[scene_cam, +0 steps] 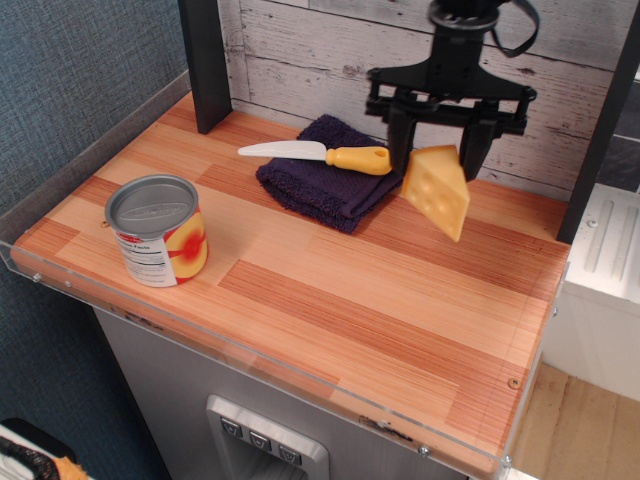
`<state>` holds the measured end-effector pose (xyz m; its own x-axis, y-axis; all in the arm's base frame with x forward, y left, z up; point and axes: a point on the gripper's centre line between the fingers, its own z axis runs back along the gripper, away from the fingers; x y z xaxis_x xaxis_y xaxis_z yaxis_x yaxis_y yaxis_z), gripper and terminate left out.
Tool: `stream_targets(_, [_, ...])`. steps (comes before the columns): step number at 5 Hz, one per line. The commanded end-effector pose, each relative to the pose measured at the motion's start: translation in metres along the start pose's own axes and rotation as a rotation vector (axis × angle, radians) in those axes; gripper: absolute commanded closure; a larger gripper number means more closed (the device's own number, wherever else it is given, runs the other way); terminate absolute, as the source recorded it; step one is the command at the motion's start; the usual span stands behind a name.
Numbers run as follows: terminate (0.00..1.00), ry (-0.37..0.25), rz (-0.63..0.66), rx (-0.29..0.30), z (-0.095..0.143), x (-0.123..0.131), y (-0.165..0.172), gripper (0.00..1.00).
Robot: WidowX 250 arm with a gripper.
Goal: PICK UP THE CAKE AND PUT ANOTHER SIDE OF THE TABLE
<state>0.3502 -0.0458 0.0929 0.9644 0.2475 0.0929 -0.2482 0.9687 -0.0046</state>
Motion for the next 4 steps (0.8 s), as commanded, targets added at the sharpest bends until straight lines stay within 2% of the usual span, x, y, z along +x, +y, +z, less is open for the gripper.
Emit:
stream_targets(1, [0.0, -0.061, -0.084, -0.075, 0.007, -0.022, 0.014, 1.0])
stream_targets(2, [0.0, -0.074, -0.125, -0.115, -0.007, -0.035, 0.008, 1.0])
stream_targets(3, [0.0, -0.075, -0.219, -0.075, -0.013, -0.043, 0.006, 1.0])
stream_targets(4, [0.0, -0.031, -0.258, -0.057, -0.013, -0.061, 0.002, 1.0])
